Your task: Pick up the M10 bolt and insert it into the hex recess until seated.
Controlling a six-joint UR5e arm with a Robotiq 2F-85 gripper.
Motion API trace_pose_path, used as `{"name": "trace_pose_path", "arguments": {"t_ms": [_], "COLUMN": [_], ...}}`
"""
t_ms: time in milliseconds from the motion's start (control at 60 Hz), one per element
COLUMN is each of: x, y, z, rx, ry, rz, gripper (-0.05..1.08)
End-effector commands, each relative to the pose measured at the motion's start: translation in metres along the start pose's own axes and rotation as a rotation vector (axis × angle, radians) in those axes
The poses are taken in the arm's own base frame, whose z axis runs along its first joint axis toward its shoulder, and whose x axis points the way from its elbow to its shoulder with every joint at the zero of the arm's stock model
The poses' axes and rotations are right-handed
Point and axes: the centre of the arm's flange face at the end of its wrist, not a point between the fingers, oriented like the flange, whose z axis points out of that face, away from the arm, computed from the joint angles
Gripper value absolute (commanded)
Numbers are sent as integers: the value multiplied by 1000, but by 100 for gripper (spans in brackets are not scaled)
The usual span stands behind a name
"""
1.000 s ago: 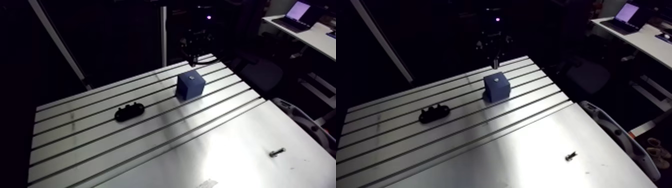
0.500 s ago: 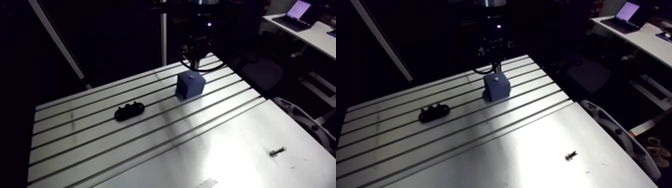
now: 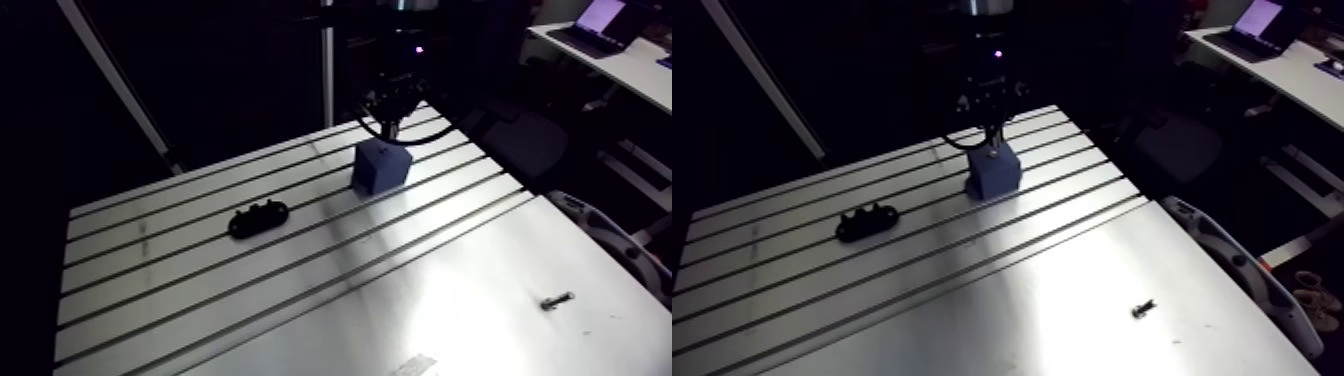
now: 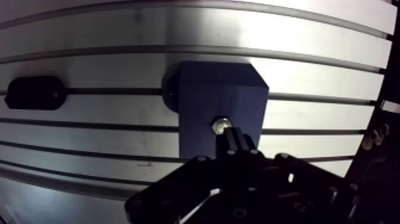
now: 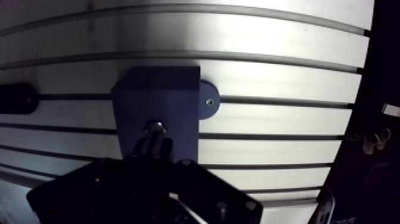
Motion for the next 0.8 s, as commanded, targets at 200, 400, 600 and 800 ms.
{"name": "trace_pose_path", "arguments": {"t_ms": [200,400,600,800], "x": [3,3,3,3], "y": [-2,-2,-2,-1], "z": [8,7,8,9], "rx": [5,4,6,5], "ry": [-12,-10,-11,-12], "rz": [-5,-5,-5,-8], "gripper": [108,108,108,108]}}
